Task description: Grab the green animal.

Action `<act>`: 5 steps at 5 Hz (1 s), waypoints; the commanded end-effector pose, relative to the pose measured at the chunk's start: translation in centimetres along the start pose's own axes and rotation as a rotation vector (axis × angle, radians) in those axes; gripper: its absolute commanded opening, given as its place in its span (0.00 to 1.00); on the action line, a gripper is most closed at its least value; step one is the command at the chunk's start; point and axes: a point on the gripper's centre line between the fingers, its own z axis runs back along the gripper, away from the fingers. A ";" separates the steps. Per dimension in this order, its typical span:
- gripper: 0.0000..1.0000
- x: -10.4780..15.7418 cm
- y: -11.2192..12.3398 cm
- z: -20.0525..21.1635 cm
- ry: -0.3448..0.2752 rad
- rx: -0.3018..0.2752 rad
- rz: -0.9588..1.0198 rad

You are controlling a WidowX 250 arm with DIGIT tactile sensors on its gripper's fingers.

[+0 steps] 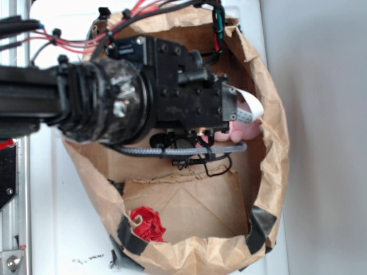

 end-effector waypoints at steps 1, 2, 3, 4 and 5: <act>0.00 3.6 1.2 3.7 -0.070 -0.028 0.073; 0.00 4.7 1.4 7.7 -0.057 -0.102 0.094; 0.00 5.9 1.4 12.5 -0.071 -0.121 0.138; 0.00 5.6 2.3 16.0 -0.092 -0.179 0.154; 0.00 4.1 3.1 17.5 -0.133 -0.187 0.152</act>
